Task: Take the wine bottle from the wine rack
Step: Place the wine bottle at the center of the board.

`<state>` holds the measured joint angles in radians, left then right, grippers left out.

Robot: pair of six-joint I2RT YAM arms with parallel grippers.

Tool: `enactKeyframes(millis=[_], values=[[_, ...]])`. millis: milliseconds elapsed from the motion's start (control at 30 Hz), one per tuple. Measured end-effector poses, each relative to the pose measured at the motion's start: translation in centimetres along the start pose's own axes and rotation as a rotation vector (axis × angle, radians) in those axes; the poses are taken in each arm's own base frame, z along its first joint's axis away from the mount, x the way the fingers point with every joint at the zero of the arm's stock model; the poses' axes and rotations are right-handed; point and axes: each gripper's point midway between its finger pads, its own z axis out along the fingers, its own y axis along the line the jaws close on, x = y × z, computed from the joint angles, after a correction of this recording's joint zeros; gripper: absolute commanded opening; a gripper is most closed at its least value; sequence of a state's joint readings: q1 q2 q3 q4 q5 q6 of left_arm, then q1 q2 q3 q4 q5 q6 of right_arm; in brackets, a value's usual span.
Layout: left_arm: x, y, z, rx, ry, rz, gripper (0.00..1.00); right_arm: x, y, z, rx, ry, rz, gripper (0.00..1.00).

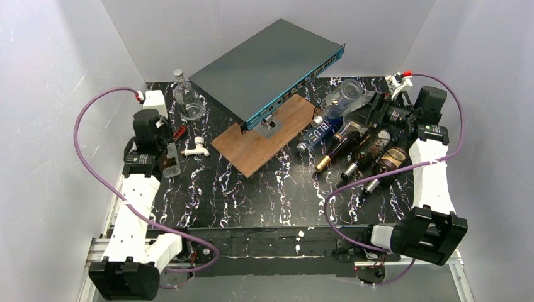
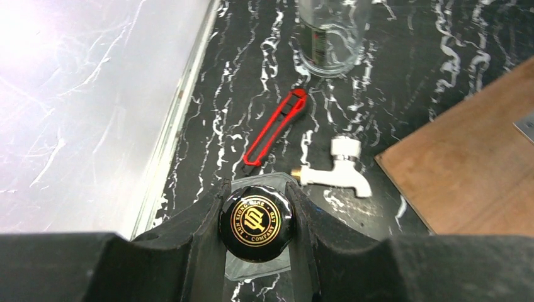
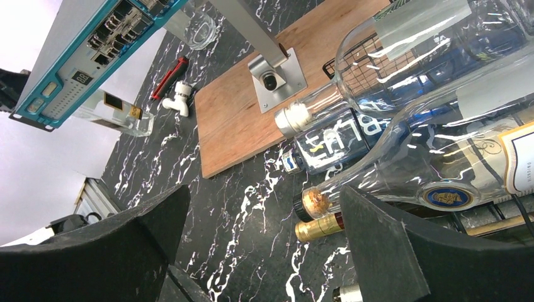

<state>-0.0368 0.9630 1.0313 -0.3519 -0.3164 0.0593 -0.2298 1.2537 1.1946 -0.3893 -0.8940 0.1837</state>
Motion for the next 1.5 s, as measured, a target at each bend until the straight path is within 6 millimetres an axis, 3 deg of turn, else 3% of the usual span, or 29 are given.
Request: enactKeyframes(millis=[200, 500, 733, 867, 1267, 1500], values=[[0.0, 3.4, 2.3, -0.106, 0.007, -0.049, 0.00, 0.0, 0.0, 0.0, -0.001, -0.001, 0.002, 0.98], [-0.8, 5.5, 4.9, -0.183, -0.031, -0.094, 0.00, 0.2, -0.2, 0.0, 0.001, 0.000, 0.010, 0.98], [-0.3, 7.2, 6.5, -0.246, -0.026, -0.125, 0.00, 0.4, -0.3, 0.0, 0.002, 0.004, 0.019, 0.98], [0.2, 7.5, 6.6, -0.264, -0.021, -0.137, 0.08, 0.4, -0.3, 0.0, 0.002, 0.003, 0.023, 0.98], [-0.4, 8.8, 6.4, -0.338, -0.072, -0.201, 0.59, 0.4, -0.3, 0.0, 0.003, 0.003, 0.028, 0.99], [-1.1, 9.7, 5.8, -0.382, -0.103, -0.224, 0.70, 0.4, -0.2, 0.0, 0.003, 0.003, 0.031, 0.98]])
